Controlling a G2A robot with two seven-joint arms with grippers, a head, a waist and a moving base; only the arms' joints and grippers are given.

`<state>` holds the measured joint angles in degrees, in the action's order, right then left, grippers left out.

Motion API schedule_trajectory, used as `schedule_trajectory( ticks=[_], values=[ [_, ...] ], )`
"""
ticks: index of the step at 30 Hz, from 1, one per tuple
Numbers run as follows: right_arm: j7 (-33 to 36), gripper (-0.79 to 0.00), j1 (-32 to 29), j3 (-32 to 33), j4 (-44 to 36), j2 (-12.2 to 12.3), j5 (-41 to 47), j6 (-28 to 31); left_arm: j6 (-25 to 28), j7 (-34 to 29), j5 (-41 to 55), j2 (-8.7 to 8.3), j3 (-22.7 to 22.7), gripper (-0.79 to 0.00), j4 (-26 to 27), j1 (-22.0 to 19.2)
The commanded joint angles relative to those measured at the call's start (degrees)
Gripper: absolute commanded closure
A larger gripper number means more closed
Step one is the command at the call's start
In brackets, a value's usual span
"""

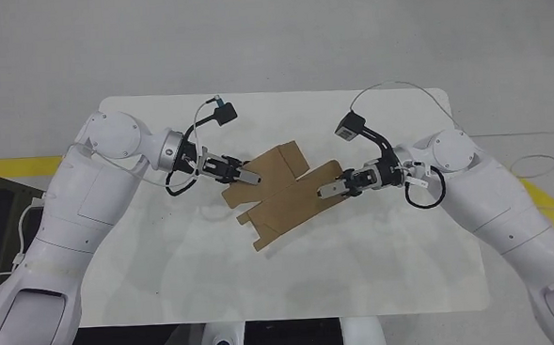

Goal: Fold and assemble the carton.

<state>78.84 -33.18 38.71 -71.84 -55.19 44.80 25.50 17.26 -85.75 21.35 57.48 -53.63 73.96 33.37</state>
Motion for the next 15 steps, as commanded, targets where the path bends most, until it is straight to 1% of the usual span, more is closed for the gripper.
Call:
schedule_trajectory(
  ticks=[1,2,3,6,8,15],
  values=[
    [0.07,-0.480,0.15,-0.14,0.30,-0.13,-0.17,-0.07,0.10,-0.04,-0.06,0.00,0.03,0.000,-0.03,-0.04],
    [0.18,-0.400,0.21,-0.23,0.48,-0.18,-0.29,-0.19,0.10,-0.04,-0.05,0.01,0.04,0.000,-0.05,-0.06],
    [0.33,-0.369,0.31,-0.34,0.66,-0.23,-0.56,-0.33,0.09,-0.05,-0.04,0.01,0.05,0.000,-0.06,-0.08],
    [0.51,-0.317,0.49,-0.60,0.87,-0.34,-0.90,-0.51,-0.03,-0.10,0.14,0.02,0.06,0.000,-0.08,-0.10],
    [0.58,-0.302,0.54,-0.70,1.02,-0.38,-0.94,-0.58,-0.08,-0.28,0.23,0.02,0.10,0.000,-0.09,-0.11],
    [0.88,-0.185,0.62,-1.12,1.26,-0.42,-1.35,-0.89,-0.38,-0.60,0.84,-0.01,-0.04,0.000,0.11,-0.16]
  ],
)
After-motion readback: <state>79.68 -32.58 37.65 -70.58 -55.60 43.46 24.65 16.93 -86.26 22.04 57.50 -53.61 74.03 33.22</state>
